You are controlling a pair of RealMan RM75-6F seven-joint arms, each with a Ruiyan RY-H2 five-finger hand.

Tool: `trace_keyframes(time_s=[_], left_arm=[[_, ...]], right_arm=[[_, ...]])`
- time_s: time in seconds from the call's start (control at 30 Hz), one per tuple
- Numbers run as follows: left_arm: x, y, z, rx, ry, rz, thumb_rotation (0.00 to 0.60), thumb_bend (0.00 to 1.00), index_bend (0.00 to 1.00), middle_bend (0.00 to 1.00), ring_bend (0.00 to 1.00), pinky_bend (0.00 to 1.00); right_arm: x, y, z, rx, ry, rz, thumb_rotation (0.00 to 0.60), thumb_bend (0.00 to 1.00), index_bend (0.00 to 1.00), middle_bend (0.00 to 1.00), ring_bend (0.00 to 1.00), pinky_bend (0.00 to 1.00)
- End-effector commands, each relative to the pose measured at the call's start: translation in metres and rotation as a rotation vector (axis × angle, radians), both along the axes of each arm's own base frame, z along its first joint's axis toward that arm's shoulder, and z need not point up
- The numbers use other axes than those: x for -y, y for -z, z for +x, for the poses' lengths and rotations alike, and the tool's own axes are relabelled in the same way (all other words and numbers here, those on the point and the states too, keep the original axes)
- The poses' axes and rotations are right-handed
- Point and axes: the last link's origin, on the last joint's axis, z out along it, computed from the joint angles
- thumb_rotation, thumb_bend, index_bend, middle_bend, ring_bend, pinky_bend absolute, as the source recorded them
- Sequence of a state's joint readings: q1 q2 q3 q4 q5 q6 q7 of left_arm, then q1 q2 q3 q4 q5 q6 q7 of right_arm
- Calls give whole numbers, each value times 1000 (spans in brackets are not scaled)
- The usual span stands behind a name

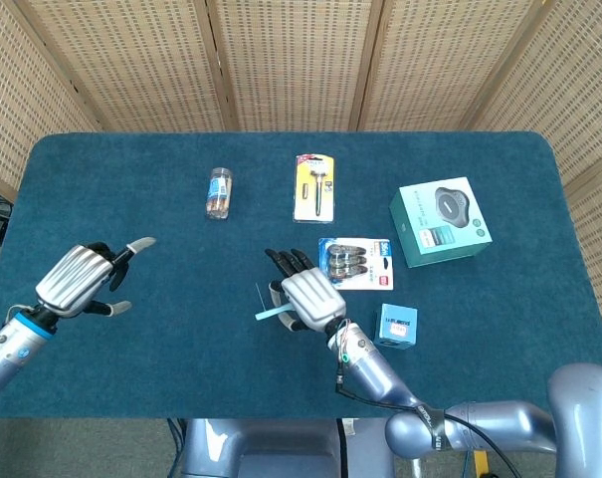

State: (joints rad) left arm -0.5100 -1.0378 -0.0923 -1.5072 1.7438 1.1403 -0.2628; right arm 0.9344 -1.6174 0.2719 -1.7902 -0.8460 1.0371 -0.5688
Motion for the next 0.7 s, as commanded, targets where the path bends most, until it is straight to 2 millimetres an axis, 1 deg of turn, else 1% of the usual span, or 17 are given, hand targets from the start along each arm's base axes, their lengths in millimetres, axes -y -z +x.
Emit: trace_keyframes(time_s=[0.03,0.1,0.17,0.23,0.3,0.33,0.43,0.63,0.7], left_arm=[[-11,8,6,-1,30,3,600,114,214,831,761,699],[-16,12,11,1,42,6,600,123,295,894,824,819],[-22,16,15,-1,56,7,600,132,366,944,869,894],[-28,20,21,-13,78,12,600,147,426,975,895,931],[-35,28,28,-27,102,8,600,179,482,992,908,946],[-37,31,30,-30,107,1,600,187,489,992,910,946],[-43,41,39,-28,101,-45,600,198,493,993,912,947],[-49,54,63,-8,105,-120,600,225,493,994,912,946],[-50,58,68,2,99,-140,600,231,493,994,912,947]], right_arm=[[-1,-1,3,0,-6,-3,600,456,626,0,0,0],[-1,-2,4,-2,-9,-4,600,466,626,0,0,0],[-2,-2,6,-3,-11,-5,600,466,626,0,0,0],[-2,-2,7,-4,-12,-5,600,466,626,0,0,0],[-2,-2,9,-2,-11,-2,600,466,626,0,0,0],[-3,-1,9,-3,-11,-1,600,466,626,0,0,0],[-3,-1,10,-8,-14,-1,600,466,626,0,0,0],[-4,-2,14,-2,-14,1,600,466,626,0,0,0],[-5,-2,14,2,-14,4,600,466,626,0,0,0]])
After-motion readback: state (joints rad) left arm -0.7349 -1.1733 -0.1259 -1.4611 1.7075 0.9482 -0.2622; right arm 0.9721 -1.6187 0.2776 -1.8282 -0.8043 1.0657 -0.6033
